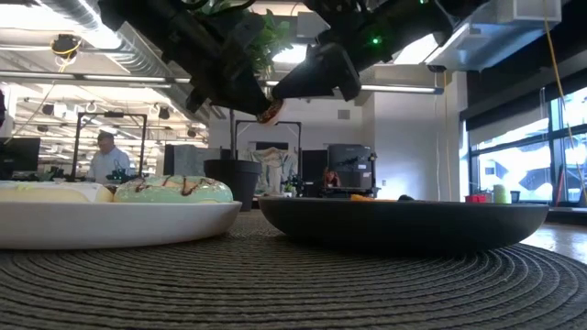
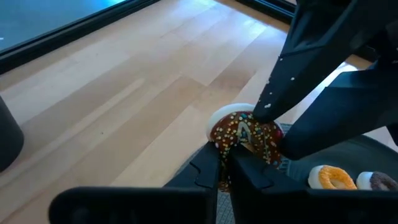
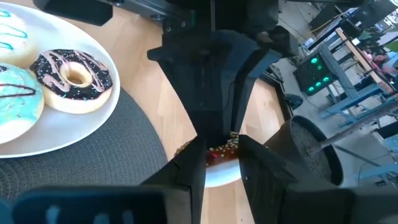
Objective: Pick & Place donuts
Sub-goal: Put the small brown donut on the black plate
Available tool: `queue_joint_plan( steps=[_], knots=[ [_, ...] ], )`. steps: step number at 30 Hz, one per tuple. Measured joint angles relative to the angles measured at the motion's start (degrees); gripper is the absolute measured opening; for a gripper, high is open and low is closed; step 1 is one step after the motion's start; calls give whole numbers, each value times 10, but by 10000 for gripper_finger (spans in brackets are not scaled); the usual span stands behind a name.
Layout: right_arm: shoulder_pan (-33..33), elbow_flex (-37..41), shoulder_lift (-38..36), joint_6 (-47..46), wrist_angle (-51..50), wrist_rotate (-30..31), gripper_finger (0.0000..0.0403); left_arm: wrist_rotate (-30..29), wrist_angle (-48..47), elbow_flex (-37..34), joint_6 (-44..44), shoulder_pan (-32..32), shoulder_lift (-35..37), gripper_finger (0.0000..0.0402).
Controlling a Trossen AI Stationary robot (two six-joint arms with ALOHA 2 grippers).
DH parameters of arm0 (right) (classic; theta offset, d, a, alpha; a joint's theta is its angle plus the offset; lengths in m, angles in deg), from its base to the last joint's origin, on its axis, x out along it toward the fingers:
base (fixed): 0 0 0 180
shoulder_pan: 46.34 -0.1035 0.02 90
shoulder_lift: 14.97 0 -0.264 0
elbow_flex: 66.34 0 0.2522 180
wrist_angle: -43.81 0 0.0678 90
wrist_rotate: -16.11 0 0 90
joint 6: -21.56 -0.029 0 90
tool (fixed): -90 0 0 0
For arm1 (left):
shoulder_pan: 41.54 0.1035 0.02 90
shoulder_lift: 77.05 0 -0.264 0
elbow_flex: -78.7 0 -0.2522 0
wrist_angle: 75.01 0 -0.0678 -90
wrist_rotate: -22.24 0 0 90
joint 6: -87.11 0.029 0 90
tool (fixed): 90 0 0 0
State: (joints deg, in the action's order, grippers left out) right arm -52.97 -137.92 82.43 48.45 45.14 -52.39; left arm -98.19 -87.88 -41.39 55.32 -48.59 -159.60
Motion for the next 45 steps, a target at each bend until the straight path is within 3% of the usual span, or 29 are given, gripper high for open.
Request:
queue_joint_plan(
  steps=[11,16,37,45],
  knots=[
    [0,0,0,-15,-3,-1,181,0,1,0,0,0,0,15],
    [0,0,0,-26,-4,-1,194,0,2,0,0,0,0,15],
    [1,1,0,-40,-4,1,97,0,2,0,10,0,0,16],
    [1,1,0,-43,-7,32,73,-4,3,0,11,0,0,28]
  ],
)
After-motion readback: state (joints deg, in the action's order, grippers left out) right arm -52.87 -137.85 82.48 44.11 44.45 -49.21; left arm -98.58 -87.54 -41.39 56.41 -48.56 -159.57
